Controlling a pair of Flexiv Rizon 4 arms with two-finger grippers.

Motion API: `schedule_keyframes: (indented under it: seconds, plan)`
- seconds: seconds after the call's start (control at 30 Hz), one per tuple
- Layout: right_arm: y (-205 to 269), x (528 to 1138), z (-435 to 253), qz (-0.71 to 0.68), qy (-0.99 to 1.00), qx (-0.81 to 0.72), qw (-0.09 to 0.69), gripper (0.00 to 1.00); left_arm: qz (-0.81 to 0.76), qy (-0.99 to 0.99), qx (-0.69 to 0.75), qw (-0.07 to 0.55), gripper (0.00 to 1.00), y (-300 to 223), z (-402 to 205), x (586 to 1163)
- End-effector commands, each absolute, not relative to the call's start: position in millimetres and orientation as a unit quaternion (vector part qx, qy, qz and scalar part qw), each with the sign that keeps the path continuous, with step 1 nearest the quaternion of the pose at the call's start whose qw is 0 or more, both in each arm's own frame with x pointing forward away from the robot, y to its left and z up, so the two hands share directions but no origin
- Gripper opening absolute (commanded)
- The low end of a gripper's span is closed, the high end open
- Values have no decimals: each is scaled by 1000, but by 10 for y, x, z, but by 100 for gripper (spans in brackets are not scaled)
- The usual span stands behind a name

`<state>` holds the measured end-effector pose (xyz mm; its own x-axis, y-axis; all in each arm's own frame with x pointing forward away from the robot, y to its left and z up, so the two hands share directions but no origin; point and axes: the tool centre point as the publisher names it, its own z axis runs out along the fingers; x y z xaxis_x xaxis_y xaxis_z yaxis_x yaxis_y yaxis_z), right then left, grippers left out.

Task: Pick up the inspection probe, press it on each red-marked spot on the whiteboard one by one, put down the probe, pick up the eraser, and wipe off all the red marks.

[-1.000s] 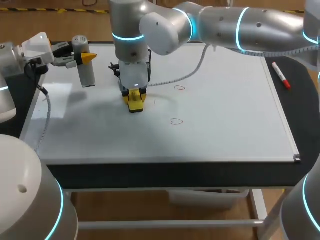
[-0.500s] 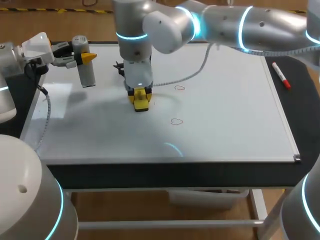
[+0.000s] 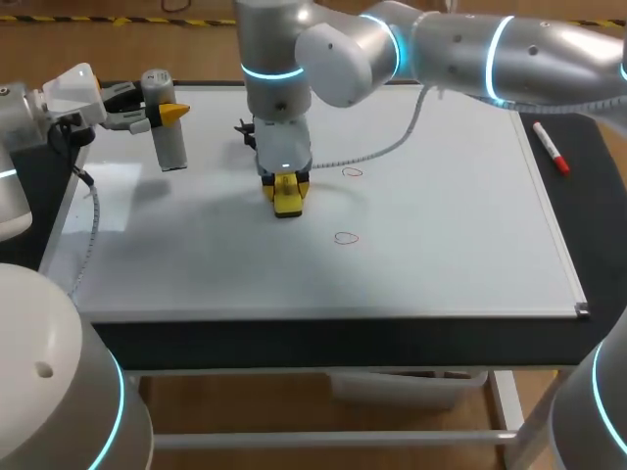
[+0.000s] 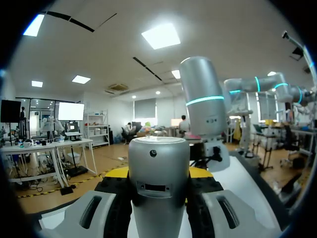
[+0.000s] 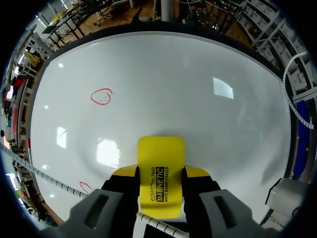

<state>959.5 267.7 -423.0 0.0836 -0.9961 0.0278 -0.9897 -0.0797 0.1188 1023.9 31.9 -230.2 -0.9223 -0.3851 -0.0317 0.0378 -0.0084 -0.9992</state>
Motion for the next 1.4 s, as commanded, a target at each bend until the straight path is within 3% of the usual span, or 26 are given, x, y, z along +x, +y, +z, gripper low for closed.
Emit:
schedule_keyframes:
  seconds: [0.03, 0.33, 1.0, 1.4]
  plan:
    - [2491, 9569, -4027, -21, -677, 735, 45, 0, -699, 688, -126, 152, 0, 316, -2296, 10237]
    - [2052, 9700, -3960, -10, -698, 714, 54, 0, -699, 688, -126, 152, 0, 316, -2296, 10237]
    - [351, 10079, -3940, -14, -800, 595, 80, 0, -699, 688, -126, 152, 0, 316, -2296, 10237]
    - [-369, 10188, -4005, -29, -818, 568, 90, 0, -699, 688, -126, 152, 0, 316, -2296, 10237]
